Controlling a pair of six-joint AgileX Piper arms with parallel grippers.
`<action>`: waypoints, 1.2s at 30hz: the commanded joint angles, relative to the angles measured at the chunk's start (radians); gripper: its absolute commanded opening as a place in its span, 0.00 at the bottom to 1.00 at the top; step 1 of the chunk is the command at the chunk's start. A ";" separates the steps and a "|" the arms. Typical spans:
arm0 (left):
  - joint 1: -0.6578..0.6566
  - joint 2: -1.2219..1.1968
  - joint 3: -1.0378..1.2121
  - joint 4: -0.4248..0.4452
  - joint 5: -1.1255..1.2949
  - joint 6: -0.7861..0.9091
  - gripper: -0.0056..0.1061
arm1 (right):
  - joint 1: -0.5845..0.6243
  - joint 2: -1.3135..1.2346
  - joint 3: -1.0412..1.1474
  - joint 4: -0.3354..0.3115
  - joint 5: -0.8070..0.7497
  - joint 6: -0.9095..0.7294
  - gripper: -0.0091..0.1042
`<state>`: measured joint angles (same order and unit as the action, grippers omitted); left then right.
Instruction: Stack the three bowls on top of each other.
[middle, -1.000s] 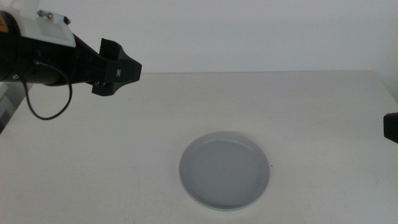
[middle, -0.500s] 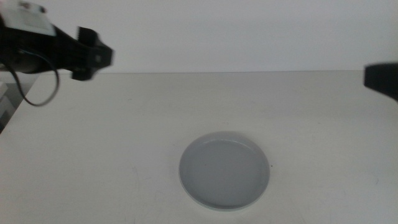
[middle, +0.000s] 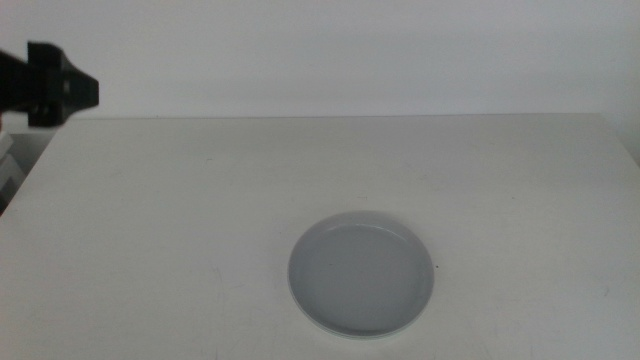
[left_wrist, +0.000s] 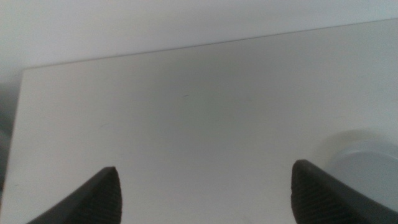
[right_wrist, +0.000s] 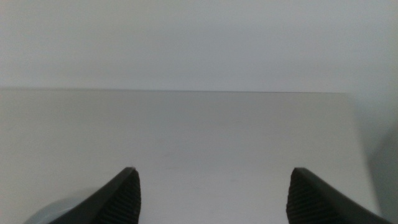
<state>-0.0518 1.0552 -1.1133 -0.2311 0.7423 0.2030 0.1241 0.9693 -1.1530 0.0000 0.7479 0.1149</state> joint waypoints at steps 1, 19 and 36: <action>0.004 -0.075 0.026 -0.055 -0.095 0.028 0.99 | -0.058 -0.061 -0.020 0.000 -0.049 -0.033 0.60; 0.004 -0.568 0.573 -0.094 -0.433 0.066 0.99 | -0.069 -0.631 0.585 0.000 -0.323 -0.144 0.60; 0.004 -0.712 0.722 -0.103 -0.506 0.065 0.99 | -0.069 -0.716 0.731 -0.006 -0.316 -0.144 0.60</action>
<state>-0.0518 0.3351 -0.3641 -0.3139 0.3059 0.2715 0.0612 0.2423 -0.3992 0.0064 0.5087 -0.0164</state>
